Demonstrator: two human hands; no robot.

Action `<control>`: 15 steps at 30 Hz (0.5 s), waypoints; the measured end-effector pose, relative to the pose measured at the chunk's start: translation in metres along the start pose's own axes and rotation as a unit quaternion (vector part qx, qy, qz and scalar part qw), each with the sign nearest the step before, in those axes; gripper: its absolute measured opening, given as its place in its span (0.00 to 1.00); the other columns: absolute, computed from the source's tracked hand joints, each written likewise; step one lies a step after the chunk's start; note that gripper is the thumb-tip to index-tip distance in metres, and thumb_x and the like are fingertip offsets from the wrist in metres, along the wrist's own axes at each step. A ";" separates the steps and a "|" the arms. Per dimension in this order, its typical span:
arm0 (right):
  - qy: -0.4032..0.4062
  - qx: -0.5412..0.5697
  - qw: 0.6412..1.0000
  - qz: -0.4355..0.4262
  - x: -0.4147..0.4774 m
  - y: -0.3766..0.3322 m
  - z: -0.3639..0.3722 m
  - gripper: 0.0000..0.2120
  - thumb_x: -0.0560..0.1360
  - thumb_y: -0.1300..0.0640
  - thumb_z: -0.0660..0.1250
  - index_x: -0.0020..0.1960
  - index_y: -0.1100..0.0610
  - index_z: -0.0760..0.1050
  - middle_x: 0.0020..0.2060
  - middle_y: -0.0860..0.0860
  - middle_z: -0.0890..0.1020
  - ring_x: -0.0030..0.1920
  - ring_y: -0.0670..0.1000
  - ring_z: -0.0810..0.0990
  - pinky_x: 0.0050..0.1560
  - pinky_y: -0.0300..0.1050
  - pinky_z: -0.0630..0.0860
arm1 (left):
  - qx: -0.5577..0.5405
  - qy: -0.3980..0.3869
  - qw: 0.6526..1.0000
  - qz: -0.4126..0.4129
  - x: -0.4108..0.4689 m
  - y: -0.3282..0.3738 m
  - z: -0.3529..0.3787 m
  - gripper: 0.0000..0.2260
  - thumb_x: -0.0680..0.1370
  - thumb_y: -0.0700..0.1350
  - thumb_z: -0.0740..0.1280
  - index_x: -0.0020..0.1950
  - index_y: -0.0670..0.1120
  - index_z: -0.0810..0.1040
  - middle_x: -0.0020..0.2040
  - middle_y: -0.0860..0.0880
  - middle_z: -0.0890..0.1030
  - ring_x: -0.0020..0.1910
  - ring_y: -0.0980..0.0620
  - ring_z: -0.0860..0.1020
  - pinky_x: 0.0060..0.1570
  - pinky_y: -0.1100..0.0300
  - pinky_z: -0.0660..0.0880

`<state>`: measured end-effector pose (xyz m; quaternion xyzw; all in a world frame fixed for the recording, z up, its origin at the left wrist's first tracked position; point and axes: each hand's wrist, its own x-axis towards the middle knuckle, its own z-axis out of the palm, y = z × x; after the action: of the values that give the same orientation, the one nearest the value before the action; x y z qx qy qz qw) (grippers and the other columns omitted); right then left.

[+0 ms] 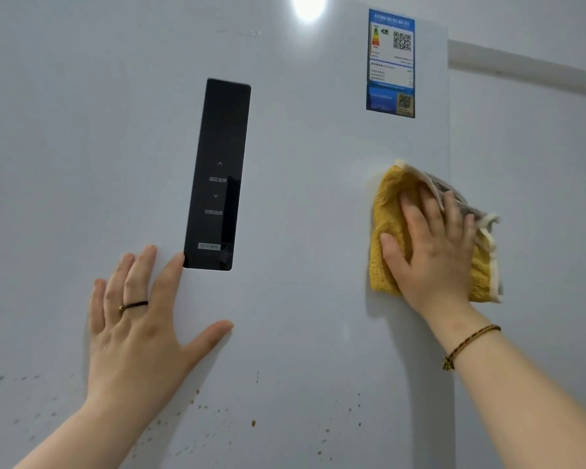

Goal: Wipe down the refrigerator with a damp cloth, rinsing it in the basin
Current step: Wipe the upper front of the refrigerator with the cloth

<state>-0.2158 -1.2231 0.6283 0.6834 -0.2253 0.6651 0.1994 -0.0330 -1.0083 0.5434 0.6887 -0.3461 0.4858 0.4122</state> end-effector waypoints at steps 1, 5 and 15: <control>0.008 0.003 1.000 0.017 -0.006 -0.002 0.001 0.33 0.71 0.41 0.48 0.70 0.57 0.66 0.69 0.58 0.67 0.72 0.62 0.56 0.70 0.60 0.45 | 0.004 0.005 1.000 0.005 0.001 0.000 0.000 0.37 0.64 0.68 0.57 0.68 0.50 0.62 0.68 0.45 0.59 0.68 0.45 0.52 0.67 0.67 0.32; 0.024 -0.018 1.000 0.000 -0.065 -0.004 0.005 0.28 0.76 0.41 0.48 0.68 0.57 0.64 0.67 0.60 0.68 0.69 0.60 0.57 0.68 0.59 0.48 | 0.007 0.009 1.000 0.015 -0.001 0.001 0.000 0.37 0.65 0.68 0.62 0.68 0.51 0.59 0.68 0.48 0.55 0.69 0.48 0.49 0.65 0.68 0.30; -0.010 -0.045 0.984 -0.173 -0.092 0.023 0.002 0.27 0.77 0.38 0.43 0.67 0.53 0.62 0.64 0.54 0.65 0.73 0.54 0.52 0.70 0.54 0.45 | 0.008 -0.010 1.000 0.023 -0.001 0.000 -0.002 0.36 0.65 0.65 0.62 0.68 0.50 0.59 0.66 0.50 0.55 0.68 0.50 0.50 0.65 0.64 0.33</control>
<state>-0.2287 -1.2391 0.5356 0.7091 -0.1355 0.6030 0.3393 -0.0339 -1.0058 0.5425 0.6887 -0.3621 0.4911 0.3917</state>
